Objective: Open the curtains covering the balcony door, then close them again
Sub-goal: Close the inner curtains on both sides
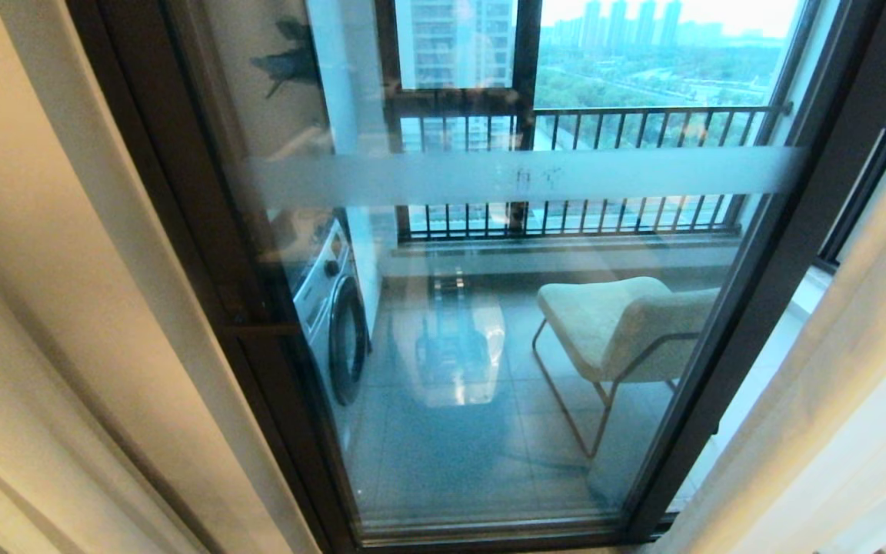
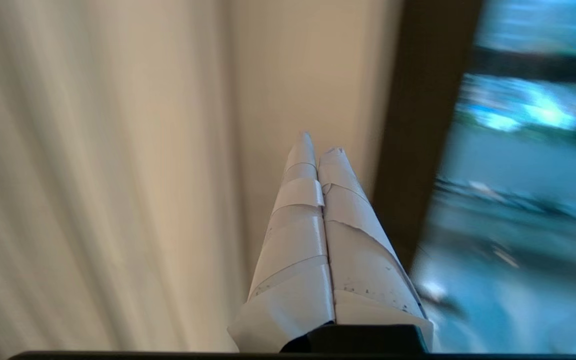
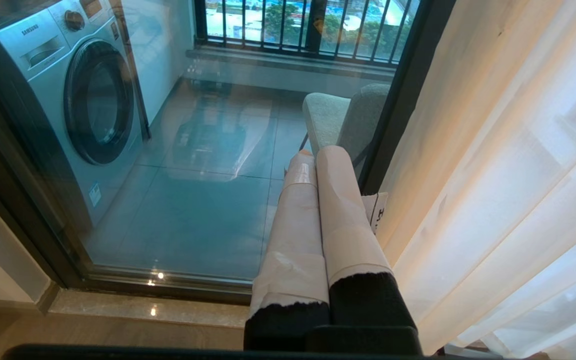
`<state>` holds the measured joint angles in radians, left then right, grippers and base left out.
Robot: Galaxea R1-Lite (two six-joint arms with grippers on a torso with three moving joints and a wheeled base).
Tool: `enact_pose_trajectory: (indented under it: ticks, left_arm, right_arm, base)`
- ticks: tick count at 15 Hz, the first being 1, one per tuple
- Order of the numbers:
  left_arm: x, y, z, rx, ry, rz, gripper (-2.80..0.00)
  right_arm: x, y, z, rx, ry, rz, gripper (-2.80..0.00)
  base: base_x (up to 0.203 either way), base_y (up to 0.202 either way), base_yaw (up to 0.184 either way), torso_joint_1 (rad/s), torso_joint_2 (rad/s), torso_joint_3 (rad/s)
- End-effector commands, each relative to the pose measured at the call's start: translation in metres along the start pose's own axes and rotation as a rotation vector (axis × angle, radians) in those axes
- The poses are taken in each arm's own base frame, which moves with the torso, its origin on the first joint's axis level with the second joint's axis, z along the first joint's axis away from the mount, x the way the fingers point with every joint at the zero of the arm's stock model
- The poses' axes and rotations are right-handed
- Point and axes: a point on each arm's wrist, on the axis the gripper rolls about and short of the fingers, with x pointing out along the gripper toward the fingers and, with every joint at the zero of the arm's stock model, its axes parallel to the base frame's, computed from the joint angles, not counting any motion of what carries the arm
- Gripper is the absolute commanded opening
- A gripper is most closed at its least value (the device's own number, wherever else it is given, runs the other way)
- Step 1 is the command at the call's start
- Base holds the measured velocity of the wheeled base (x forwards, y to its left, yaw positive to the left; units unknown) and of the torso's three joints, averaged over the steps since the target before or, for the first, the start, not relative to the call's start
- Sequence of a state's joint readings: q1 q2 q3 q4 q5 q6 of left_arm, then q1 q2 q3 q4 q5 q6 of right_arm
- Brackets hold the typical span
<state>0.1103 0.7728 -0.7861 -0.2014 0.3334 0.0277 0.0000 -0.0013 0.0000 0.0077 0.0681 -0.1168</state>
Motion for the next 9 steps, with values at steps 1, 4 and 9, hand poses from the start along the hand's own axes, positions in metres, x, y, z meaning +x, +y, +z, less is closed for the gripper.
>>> enact_pose_trajectory:
  ticks: [1, 4, 9]
  left_arm:
    - [0.051, -0.004, 0.005, 0.041, 0.055, 0.122, -2.80]
    - [0.080, 0.008, 0.016, 0.062, 0.039, 0.267, -2.80]
    - [0.129, 0.030, 0.022, 0.087, 0.051, 0.407, -2.80]
  right_arm:
    - [0.000, 0.000, 0.000, -0.001, 0.001, 0.001, -2.80]
    - [0.000, 0.000, 0.000, -0.001, 0.001, 0.001, -2.80]
    - [0.000, 0.000, 0.000, -0.001, 0.001, 0.001, -2.80]
  base:
    - [0.000, 0.000, 0.000, 0.000, 0.00, 0.000]
    - [0.000, 0.000, 0.000, 0.000, 0.00, 0.000]
    - [0.000, 0.000, 0.000, 0.000, 0.00, 0.000]
